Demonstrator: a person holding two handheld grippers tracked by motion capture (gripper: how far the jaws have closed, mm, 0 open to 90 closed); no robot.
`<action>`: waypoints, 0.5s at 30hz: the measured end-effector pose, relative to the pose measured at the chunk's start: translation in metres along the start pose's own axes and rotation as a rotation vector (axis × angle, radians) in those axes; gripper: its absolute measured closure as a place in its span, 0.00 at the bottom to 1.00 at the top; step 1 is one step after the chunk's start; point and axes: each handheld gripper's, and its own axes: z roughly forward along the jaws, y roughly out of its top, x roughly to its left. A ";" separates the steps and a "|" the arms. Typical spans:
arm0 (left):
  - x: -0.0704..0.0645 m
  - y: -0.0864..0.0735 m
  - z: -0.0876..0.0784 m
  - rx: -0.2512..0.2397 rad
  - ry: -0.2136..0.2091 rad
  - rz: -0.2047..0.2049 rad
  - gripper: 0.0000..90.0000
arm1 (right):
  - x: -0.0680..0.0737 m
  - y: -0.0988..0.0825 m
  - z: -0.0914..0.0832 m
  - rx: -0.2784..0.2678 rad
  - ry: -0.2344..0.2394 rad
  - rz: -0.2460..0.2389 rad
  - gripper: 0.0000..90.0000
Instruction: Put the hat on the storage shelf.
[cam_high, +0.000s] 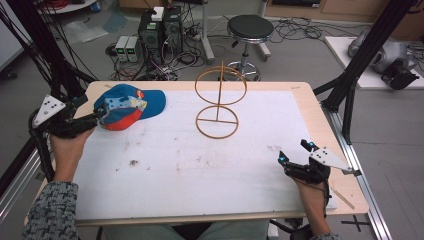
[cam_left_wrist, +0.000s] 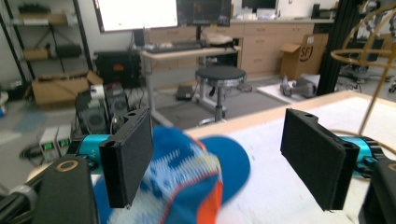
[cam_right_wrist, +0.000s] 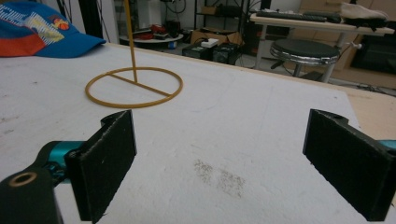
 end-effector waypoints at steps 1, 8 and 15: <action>0.000 0.000 0.000 0.000 0.000 0.000 0.28 | -0.001 -0.001 -0.002 0.004 0.000 0.015 0.10; 0.021 0.002 0.031 0.021 0.038 0.000 0.30 | -0.003 -0.003 -0.010 0.006 -0.015 0.023 0.10; 0.042 -0.017 0.059 0.079 0.053 -0.048 0.27 | -0.002 -0.004 -0.015 0.017 -0.015 0.003 0.10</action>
